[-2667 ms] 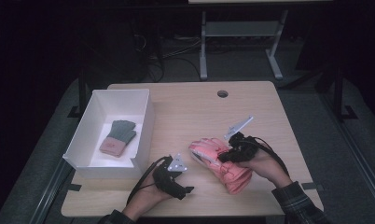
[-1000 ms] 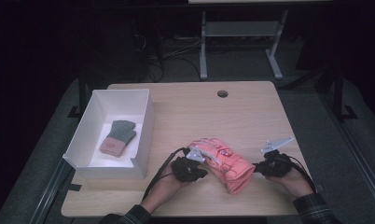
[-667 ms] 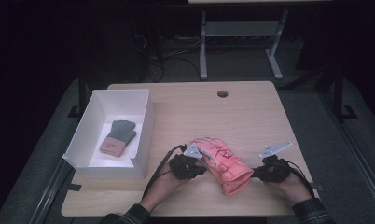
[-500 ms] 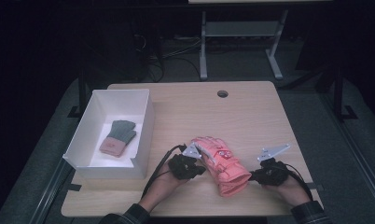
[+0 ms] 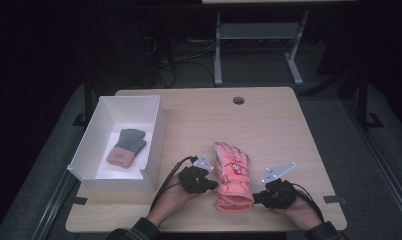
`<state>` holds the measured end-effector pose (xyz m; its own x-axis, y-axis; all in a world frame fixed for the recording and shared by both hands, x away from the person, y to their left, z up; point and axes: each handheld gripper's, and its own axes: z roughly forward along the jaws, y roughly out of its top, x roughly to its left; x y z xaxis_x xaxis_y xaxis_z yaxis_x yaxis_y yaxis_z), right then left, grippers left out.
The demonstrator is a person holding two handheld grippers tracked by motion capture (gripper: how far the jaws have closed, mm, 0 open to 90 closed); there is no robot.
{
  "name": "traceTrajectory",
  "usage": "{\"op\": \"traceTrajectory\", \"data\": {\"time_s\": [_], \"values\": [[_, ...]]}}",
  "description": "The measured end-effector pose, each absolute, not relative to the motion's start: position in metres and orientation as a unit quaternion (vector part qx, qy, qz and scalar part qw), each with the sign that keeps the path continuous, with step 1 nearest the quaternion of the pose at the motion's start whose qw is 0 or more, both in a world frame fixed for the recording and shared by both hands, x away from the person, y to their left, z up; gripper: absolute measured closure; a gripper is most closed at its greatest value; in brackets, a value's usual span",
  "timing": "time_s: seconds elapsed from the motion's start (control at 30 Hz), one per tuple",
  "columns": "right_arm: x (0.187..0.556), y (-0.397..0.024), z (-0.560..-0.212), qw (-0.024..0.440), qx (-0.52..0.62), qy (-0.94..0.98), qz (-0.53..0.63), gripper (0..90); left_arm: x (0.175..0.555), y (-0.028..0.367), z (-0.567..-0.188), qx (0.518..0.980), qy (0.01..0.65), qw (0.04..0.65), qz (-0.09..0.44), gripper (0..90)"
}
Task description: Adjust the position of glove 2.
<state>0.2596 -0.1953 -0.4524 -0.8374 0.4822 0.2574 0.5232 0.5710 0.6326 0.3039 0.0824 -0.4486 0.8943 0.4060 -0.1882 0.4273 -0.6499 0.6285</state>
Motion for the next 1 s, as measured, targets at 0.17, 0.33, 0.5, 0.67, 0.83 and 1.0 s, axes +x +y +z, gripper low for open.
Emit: {"op": "traceTrajectory", "data": {"time_s": [0.17, 0.33, 0.5, 0.67, 0.83, 1.0], "values": [[0.256, -0.185, -0.453, 0.037, -0.275, -0.886, -0.371, 90.0, 0.306, 0.085, -0.450, 0.906, 0.233, 0.352, -0.024, 89.6], [0.251, -0.168, -0.454, 0.047, -0.264, -0.886, -0.378, 90.0, 0.308, 0.093, -0.449, 0.906, 0.236, 0.351, -0.028, 89.6], [0.247, -0.155, -0.455, 0.055, -0.251, -0.887, -0.384, 90.0, 0.308, 0.101, -0.448, 0.901, 0.248, 0.353, -0.031, 89.6], [0.242, -0.142, -0.455, 0.061, -0.241, -0.889, -0.384, 90.0, 0.310, 0.105, -0.446, 0.901, 0.252, 0.353, -0.028, 89.6], [0.243, -0.147, -0.452, 0.056, -0.243, -0.887, -0.388, 90.0, 0.310, 0.106, -0.445, 0.898, 0.258, 0.355, -0.022, 89.6], [0.247, -0.172, -0.438, 0.024, -0.264, -0.874, -0.407, 90.0, 0.312, 0.111, -0.440, 0.896, 0.267, 0.355, -0.016, 89.6]]}}
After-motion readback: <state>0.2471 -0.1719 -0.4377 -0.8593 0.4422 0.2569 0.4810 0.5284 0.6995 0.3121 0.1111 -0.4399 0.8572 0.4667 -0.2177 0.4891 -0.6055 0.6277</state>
